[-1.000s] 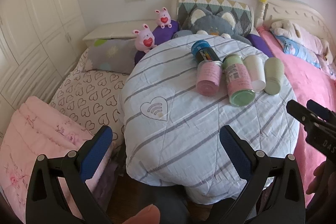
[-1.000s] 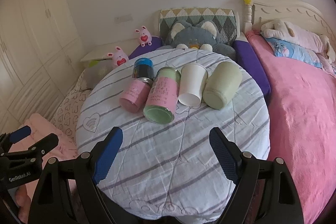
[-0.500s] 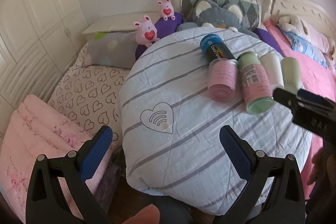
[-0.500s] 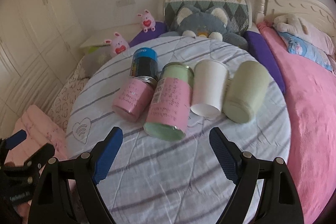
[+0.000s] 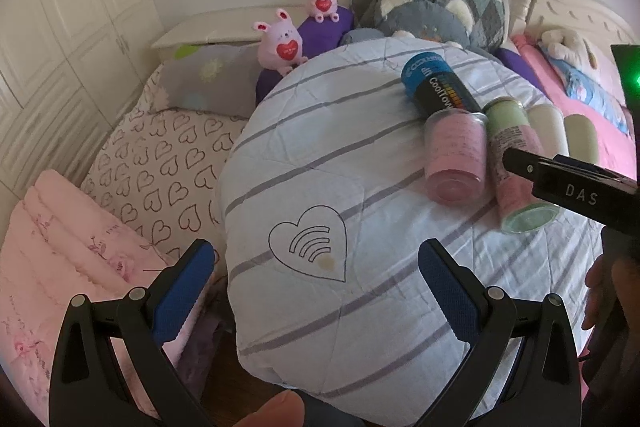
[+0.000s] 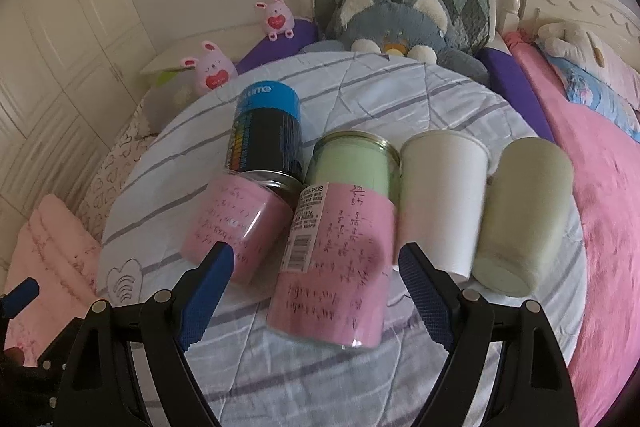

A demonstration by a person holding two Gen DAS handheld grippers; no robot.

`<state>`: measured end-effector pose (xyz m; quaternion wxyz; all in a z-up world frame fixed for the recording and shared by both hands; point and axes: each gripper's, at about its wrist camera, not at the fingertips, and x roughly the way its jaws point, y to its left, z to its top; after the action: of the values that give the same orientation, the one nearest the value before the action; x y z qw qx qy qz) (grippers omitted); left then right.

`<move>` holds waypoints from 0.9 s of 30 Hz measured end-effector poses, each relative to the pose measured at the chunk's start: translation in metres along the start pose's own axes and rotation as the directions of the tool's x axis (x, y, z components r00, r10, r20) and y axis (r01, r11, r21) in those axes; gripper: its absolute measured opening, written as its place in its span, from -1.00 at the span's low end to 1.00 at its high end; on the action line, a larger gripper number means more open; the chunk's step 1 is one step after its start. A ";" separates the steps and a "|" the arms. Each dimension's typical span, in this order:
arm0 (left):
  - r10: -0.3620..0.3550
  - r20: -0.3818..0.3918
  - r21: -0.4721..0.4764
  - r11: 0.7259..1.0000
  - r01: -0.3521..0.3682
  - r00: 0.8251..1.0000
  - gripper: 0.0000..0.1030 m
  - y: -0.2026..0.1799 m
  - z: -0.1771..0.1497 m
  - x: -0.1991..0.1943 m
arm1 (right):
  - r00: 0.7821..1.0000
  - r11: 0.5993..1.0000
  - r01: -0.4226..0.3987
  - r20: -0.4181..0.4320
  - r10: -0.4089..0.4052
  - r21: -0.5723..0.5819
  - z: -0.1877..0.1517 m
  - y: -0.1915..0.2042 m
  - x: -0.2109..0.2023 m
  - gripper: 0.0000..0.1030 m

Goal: Flip cup upright
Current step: 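Close the right gripper around the middle of the pink-and-green jar and lift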

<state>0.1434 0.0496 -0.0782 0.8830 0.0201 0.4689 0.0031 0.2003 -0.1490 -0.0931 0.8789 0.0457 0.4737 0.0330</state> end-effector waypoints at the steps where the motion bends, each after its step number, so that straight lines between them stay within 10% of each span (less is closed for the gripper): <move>1: -0.004 -0.004 -0.001 1.000 0.004 1.000 1.00 0.001 0.000 0.003 | 1.000 1.000 0.002 -0.007 -0.002 -0.002 0.000 0.001 0.003 0.65; 16: -0.026 -0.043 -0.005 1.000 0.026 0.999 1.00 0.007 0.000 0.020 | 0.989 0.993 0.108 -0.101 -0.111 -0.035 0.000 -0.003 0.048 0.37; 27: -0.026 -0.024 0.002 1.000 0.026 0.999 1.00 0.003 -0.007 0.002 | 0.999 1.000 -0.016 -0.045 0.016 0.012 -0.005 -0.007 0.026 0.36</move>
<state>0.1384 0.0531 -0.0839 0.8773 0.0150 0.4796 -0.0085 0.2110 -0.1530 -0.1182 0.8675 0.0539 0.4931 0.0381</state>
